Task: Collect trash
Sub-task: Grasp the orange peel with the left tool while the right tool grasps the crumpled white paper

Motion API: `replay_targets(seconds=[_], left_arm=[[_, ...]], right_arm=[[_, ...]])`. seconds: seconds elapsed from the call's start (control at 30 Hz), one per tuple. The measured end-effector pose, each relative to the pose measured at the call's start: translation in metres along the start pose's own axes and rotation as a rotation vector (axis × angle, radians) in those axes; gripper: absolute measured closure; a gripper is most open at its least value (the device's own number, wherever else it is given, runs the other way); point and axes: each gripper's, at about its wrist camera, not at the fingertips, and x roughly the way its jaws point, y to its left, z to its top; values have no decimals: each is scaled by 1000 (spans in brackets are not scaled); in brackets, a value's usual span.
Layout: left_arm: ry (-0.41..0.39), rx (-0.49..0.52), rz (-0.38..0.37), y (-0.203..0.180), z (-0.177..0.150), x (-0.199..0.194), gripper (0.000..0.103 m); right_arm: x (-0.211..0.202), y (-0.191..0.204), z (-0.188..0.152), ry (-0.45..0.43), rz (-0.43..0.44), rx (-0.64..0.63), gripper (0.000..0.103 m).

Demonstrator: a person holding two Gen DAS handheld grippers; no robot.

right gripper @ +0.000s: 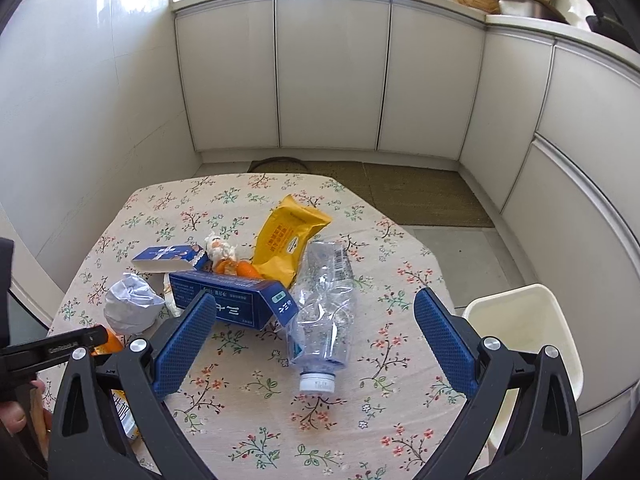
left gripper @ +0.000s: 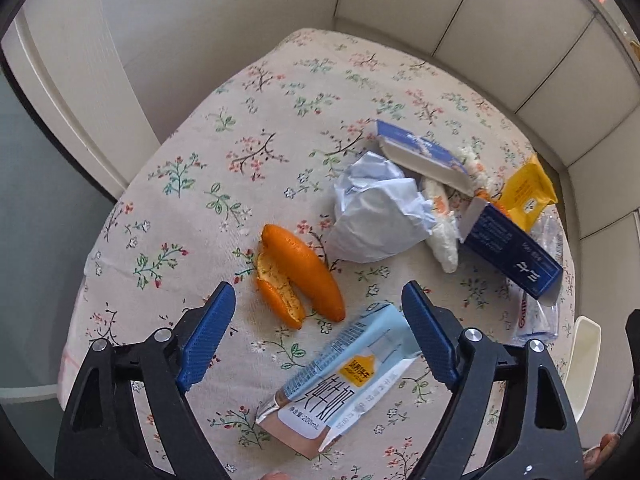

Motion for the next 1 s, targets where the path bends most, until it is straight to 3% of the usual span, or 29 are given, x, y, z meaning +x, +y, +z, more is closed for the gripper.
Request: replay_targets(seconds=[0.17, 0.4, 0.47, 0.53, 0.7, 0.8, 1.0], left_arm=[[44, 19, 42, -2, 1, 25, 29], [94, -9, 60, 3, 0, 54, 49], [81, 2, 57, 2, -1, 53, 56], [79, 1, 18, 4, -1, 49, 80], [43, -28, -5, 16, -2, 31, 88], [2, -60, -42, 24, 0, 6, 88], [-142, -48, -53, 40, 7, -63, 88]], right_arm=[[11, 11, -4, 48, 28, -19, 7], [25, 26, -11, 117, 80, -50, 7], [30, 32, -14, 148, 99, -65, 7], [37, 40, -18, 193, 132, -75, 7], [56, 64, -26, 283, 231, -64, 7], [59, 83, -21, 226, 263, -102, 7], [64, 134, -13, 73, 375, -354, 7]])
